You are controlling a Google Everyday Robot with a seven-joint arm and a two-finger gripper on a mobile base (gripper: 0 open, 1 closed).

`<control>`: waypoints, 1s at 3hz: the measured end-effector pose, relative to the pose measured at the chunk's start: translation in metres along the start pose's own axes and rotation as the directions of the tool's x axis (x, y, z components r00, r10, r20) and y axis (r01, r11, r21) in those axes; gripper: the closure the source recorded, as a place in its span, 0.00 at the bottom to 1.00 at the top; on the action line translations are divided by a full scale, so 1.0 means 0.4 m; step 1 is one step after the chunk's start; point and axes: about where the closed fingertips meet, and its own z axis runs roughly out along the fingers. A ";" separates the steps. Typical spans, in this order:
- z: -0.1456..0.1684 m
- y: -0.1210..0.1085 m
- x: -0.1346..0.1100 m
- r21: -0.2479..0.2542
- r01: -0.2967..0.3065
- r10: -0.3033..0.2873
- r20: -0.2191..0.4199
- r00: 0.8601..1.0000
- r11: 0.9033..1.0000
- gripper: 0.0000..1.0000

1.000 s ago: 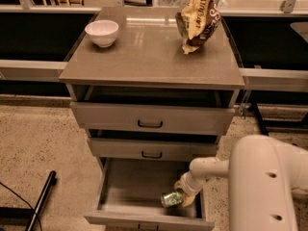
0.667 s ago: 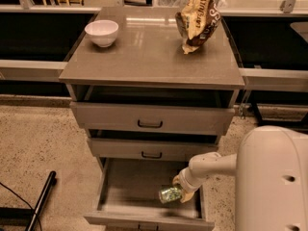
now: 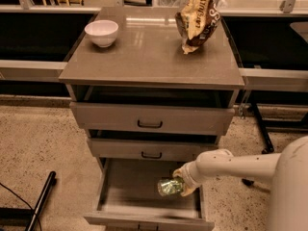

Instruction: Pick green can from bottom drawer and place on counter

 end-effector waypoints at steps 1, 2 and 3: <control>0.019 -0.007 0.001 -0.008 -0.033 0.033 0.047 0.998 0.999 1.00; -0.089 -0.067 0.017 0.065 -0.027 0.019 0.113 0.993 0.997 1.00; -0.245 -0.119 -0.002 0.151 0.008 -0.026 0.114 0.993 0.989 1.00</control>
Offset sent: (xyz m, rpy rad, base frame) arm 0.0406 -0.0351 0.1077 0.2511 -0.0869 0.0101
